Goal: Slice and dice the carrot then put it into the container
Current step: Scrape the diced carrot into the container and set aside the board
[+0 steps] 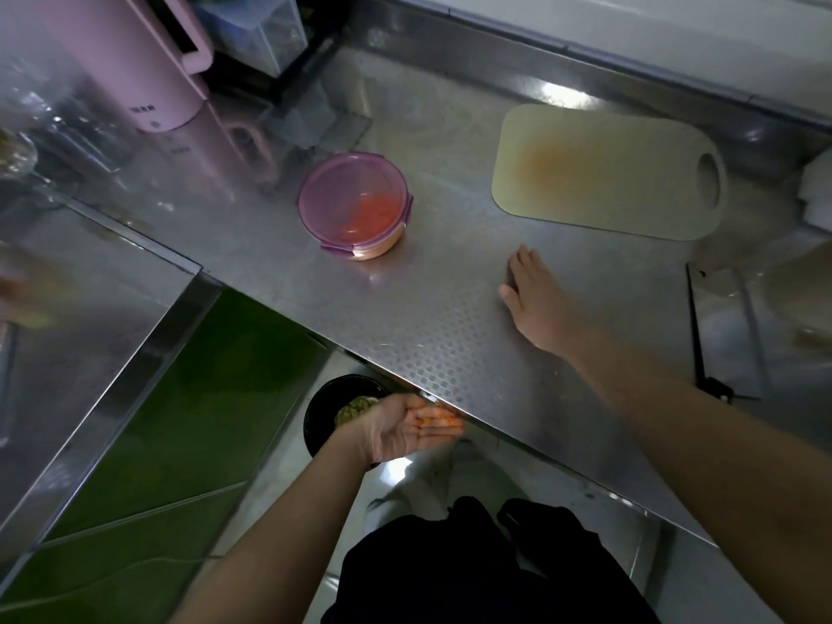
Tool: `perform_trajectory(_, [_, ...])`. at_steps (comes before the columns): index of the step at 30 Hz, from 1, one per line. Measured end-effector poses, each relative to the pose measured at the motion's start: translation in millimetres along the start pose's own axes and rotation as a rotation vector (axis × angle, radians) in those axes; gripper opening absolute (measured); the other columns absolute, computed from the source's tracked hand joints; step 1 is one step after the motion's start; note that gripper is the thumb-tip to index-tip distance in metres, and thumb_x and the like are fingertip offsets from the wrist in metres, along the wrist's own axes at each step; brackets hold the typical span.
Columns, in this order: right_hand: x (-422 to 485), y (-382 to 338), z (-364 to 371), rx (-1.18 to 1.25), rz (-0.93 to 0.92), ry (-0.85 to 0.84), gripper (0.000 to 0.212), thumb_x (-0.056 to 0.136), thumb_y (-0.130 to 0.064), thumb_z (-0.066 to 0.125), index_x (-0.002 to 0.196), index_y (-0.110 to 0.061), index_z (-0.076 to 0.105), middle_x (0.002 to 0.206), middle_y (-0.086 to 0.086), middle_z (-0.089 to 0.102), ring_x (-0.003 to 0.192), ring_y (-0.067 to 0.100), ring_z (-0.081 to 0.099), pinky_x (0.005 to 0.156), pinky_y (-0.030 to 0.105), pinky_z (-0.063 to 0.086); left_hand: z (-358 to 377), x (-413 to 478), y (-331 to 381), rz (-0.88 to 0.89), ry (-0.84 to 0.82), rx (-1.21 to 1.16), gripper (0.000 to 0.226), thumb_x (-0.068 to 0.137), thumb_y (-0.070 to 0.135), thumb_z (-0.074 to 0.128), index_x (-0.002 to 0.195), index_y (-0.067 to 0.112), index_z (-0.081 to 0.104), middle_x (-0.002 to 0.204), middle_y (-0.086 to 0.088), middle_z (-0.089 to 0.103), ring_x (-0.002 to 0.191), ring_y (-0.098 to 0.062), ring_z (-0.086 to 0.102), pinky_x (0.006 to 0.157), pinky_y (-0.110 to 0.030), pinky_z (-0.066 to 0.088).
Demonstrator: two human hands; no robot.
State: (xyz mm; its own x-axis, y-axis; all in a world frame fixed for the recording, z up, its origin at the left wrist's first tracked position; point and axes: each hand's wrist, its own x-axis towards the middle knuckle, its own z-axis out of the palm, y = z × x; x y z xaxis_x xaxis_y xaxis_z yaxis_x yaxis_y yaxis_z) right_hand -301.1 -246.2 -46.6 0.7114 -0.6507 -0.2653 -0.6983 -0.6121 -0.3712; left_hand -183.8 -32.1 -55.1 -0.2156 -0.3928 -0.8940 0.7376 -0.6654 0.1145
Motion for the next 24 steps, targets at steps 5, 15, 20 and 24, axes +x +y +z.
perform_trajectory(5, [-59.2,-31.0,38.0,-0.019,-0.383,-0.08,0.056,0.102,-0.032,0.02,0.148,0.001,0.016,0.157,0.015,0.009,0.146,0.023,0.0,0.115,0.026,-0.007,-5.5,6.0,2.2,-0.016,-0.006,0.033,0.042,0.097,0.012,0.029,0.111,-0.019,0.054,0.106,-0.028,0.063,0.104,-0.034,0.06,0.097,-0.041,0.044])
perform_trajectory(15, [-86.4,-8.5,28.7,0.174,-0.171,0.127,0.054,0.101,-0.033,0.026,0.144,0.0,0.032,0.153,0.012,0.024,0.144,0.025,0.019,0.117,0.021,0.002,-5.9,6.3,3.3,-0.011,0.013,0.037,0.043,0.098,0.011,0.027,0.117,-0.02,0.051,0.117,-0.032,0.058,0.116,-0.037,0.054,0.098,-0.043,0.043])
perform_trajectory(20, [-79.6,5.2,27.6,0.085,0.123,0.077,0.063,0.1,-0.037,0.022,0.149,0.0,0.01,0.158,0.015,0.003,0.147,0.024,-0.001,0.111,0.02,-0.013,-3.1,3.5,2.3,0.003,0.018,0.043,0.042,0.098,0.01,0.027,0.119,-0.018,0.049,0.115,-0.031,0.058,0.121,-0.039,0.05,0.098,-0.043,0.043])
perform_trajectory(24, [-106.7,-42.9,52.8,0.024,-0.217,-0.054,0.071,0.096,-0.052,0.003,0.149,-0.006,0.004,0.153,0.002,-0.009,0.142,0.013,-0.016,0.119,0.029,-0.007,-1.3,2.1,1.7,0.017,0.008,0.056,0.042,0.097,0.009,0.025,0.115,-0.019,0.051,0.111,-0.03,0.059,0.112,-0.037,0.056,0.096,-0.043,0.043])
